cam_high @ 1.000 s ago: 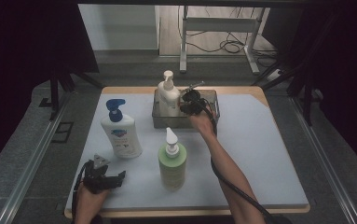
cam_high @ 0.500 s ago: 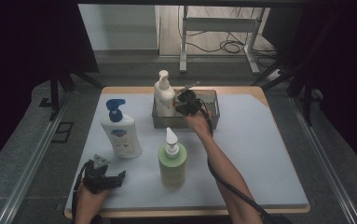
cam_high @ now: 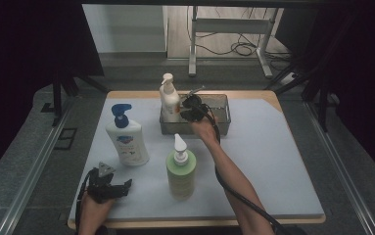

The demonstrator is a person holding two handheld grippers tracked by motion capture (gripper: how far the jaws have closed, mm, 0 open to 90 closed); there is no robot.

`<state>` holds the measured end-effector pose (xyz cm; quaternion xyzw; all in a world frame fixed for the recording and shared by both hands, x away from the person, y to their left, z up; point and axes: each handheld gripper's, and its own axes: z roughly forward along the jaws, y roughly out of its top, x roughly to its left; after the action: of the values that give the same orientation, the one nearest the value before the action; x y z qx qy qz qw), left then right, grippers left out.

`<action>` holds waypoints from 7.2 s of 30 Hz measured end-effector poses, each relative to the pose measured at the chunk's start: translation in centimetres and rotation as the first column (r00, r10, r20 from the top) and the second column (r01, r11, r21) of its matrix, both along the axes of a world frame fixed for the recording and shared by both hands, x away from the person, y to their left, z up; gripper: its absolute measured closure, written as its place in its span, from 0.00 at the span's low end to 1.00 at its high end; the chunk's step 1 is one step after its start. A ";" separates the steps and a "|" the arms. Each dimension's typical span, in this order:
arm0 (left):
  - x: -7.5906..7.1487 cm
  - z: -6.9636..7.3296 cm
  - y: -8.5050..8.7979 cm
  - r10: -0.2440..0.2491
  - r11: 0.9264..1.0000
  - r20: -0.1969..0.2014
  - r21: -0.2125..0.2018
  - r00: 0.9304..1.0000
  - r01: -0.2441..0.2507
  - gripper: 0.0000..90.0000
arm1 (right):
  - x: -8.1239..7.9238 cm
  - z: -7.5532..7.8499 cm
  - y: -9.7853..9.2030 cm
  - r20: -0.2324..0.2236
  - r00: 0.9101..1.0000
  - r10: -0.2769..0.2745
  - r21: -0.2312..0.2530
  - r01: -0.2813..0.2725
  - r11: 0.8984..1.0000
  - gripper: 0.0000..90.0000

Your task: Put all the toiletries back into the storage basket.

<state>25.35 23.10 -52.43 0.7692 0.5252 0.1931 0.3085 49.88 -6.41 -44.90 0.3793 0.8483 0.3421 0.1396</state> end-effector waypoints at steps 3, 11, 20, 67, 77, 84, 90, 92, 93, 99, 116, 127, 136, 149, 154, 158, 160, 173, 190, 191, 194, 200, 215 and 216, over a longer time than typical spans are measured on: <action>0.0 0.0 0.0 0.000 1.000 0.000 0.000 1.000 0.000 0.13 | -0.1 0.0 0.2 -0.003 1.000 0.014 0.008 -0.014 1.000 0.99; 0.0 0.0 0.0 0.001 1.000 0.001 -0.002 1.000 -0.001 0.13 | -0.6 0.2 1.5 0.010 0.999 0.051 0.003 -0.052 0.999 0.99; 0.0 0.0 0.0 0.001 1.000 0.000 -0.002 1.000 -0.001 0.13 | -0.6 0.3 1.5 0.009 0.999 0.050 0.008 -0.050 0.999 0.99; 0.0 0.0 0.0 0.000 1.000 0.003 -0.003 1.000 0.000 0.13 | -4.2 3.5 -1.2 0.088 0.987 0.132 0.066 -0.138 0.988 0.57; 0.0 0.0 0.0 0.001 1.000 0.004 -0.003 1.000 -0.001 0.13 | -5.7 3.6 -2.2 0.096 0.982 0.163 0.063 -0.170 0.983 0.45; 0.0 0.0 0.0 0.001 1.000 0.004 -0.003 1.000 -0.001 0.13 | -6.6 3.7 -2.7 0.109 0.977 0.183 0.053 -0.189 0.980 0.37; 0.0 0.0 0.0 0.001 1.000 0.005 -0.003 1.000 -0.001 0.13 | -7.6 3.7 -3.2 0.109 0.972 0.207 0.052 -0.213 0.976 0.32; 0.0 0.0 0.0 0.001 1.000 0.004 -0.003 1.000 -0.001 0.13 | -7.7 3.7 -3.3 0.109 0.971 0.212 0.050 -0.219 0.975 0.32; 0.0 0.0 0.0 -0.001 1.000 0.004 -0.001 1.000 0.001 0.13 | -8.0 3.8 -3.4 0.111 0.970 0.215 0.045 -0.221 0.974 0.31; 0.0 0.0 0.0 -0.001 1.000 0.003 0.000 1.000 0.001 0.13 | -8.5 3.8 -3.9 0.114 0.967 0.228 0.044 -0.234 0.971 0.30; 0.0 0.0 0.0 -0.001 1.000 0.002 0.001 1.000 0.001 0.13 | -10.0 3.5 -6.0 0.090 0.968 0.236 0.049 -0.241 0.969 0.17; -0.1 0.0 0.0 -0.001 1.000 0.002 0.001 1.000 0.001 0.13 | -11.2 2.9 -6.9 0.091 0.963 0.252 0.024 -0.255 0.967 0.03; -0.1 0.0 0.0 -0.001 1.000 0.002 0.001 1.000 0.001 0.13 | -12.7 2.0 -8.3 0.090 0.954 0.287 -0.022 -0.286 0.958 0.00; -0.1 0.0 0.0 0.001 1.000 0.005 -0.002 1.000 -0.001 0.13 | -15.3 1.3 -10.3 0.064 0.941 0.333 -0.013 -0.332 0.943 0.00; 0.0 0.0 0.0 -0.001 1.000 0.006 0.001 1.000 0.001 0.13 | -16.1 1.2 -10.7 0.073 0.937 0.342 -0.002 -0.343 0.939 0.00; 0.0 0.0 0.0 -0.001 1.000 0.006 0.001 1.000 0.001 0.13 | -17.0 1.1 -11.1 0.074 0.933 0.353 0.015 -0.355 0.935 0.00; 0.0 0.0 0.0 -0.001 1.000 0.006 0.000 1.000 0.001 0.13 | -17.2 1.1 -11.1 0.074 0.932 0.356 0.018 -0.358 0.934 0.00; -0.1 0.0 0.0 0.001 1.000 0.005 -0.002 1.000 -0.001 0.13 | -19.5 1.0 -10.3 0.036 0.919 0.393 0.024 -0.393 0.919 0.00; -0.1 0.0 0.0 0.002 1.000 0.005 -0.002 1.000 -0.002 0.13 | -21.5 1.4 -8.4 0.045 0.904 0.424 0.100 -0.427 0.899 0.00; -0.1 0.0 0.0 0.002 1.000 0.004 -0.002 1.000 -0.002 0.13 | -21.6 1.3 -8.4 0.046 0.904 0.426 0.102 -0.428 0.898 0.00; -0.1 0.0 0.0 0.002 1.000 0.005 -0.001 1.000 -0.002 0.13 | -21.7 1.0 -8.2 0.048 0.904 0.425 0.115 -0.428 0.896 0.00; -0.1 0.0 0.0 0.002 1.000 0.004 -0.002 1.000 -0.002 0.13 | -21.8 1.5 -7.4 0.066 0.896 0.438 0.119 -0.443 0.888 0.00; -0.1 0.0 0.0 0.001 1.000 0.002 0.000 1.000 -0.001 0.13 | -21.4 3.2 -4.1 0.114 0.873 0.473 0.115 -0.485 0.867 0.00; -0.1 0.0 0.0 0.001 1.000 0.002 0.000 1.000 -0.001 0.13 | -21.4 3.2 -4.1 0.114 0.873 0.473 0.115 -0.485 0.867 0.00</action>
<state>25.29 23.06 -52.43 0.7687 0.5255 0.1938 0.3090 28.44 -10.53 -41.67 0.1513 0.8833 0.4400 0.0584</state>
